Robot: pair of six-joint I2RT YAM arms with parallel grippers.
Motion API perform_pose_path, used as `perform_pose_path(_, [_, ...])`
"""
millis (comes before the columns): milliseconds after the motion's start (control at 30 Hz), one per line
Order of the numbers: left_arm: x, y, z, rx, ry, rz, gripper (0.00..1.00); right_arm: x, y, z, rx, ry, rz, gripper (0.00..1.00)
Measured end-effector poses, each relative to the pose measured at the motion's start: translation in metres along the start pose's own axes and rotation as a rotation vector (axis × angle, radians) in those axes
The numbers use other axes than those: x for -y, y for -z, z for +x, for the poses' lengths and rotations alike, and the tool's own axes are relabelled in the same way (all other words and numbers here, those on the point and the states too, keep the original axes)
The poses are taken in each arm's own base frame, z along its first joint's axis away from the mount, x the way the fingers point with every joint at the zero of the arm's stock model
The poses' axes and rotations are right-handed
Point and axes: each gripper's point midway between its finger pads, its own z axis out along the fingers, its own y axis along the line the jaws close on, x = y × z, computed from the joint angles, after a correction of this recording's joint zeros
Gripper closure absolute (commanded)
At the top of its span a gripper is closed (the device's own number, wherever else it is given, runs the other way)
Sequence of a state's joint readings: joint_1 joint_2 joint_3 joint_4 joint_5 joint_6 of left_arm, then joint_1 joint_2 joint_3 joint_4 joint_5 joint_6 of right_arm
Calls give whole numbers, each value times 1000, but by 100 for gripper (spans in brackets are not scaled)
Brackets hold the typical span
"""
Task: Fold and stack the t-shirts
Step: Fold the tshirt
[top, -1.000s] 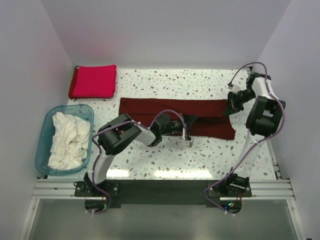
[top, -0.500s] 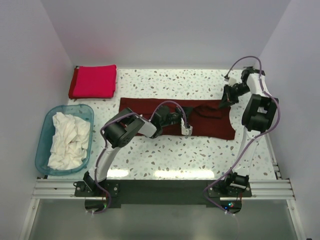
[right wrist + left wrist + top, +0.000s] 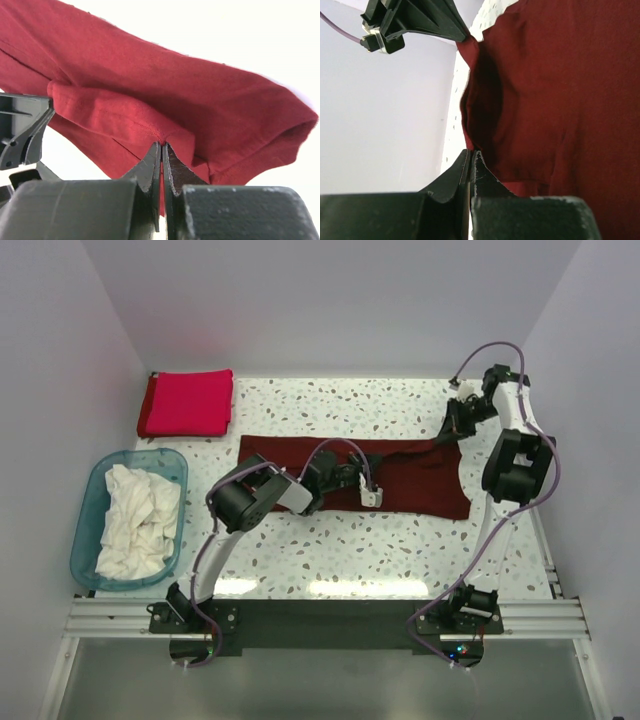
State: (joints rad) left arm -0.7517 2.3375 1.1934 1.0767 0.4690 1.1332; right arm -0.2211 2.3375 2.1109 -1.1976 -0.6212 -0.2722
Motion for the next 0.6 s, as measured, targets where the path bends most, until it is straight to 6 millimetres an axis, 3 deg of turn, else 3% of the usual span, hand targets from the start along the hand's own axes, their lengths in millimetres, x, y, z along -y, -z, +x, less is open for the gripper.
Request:
perform_pose_path(200, [5,0,-4,35,36,19,100,-2,-9,12,-39,-11,-10,100])
perform_pose_path(533, [29,12,-20,89,88,111,100,3,-11,29,-98,-6,1,100])
perform_pose_path(600, [29,12,-23,96,93,122,95,6,-13,35,-118,-8,15,100])
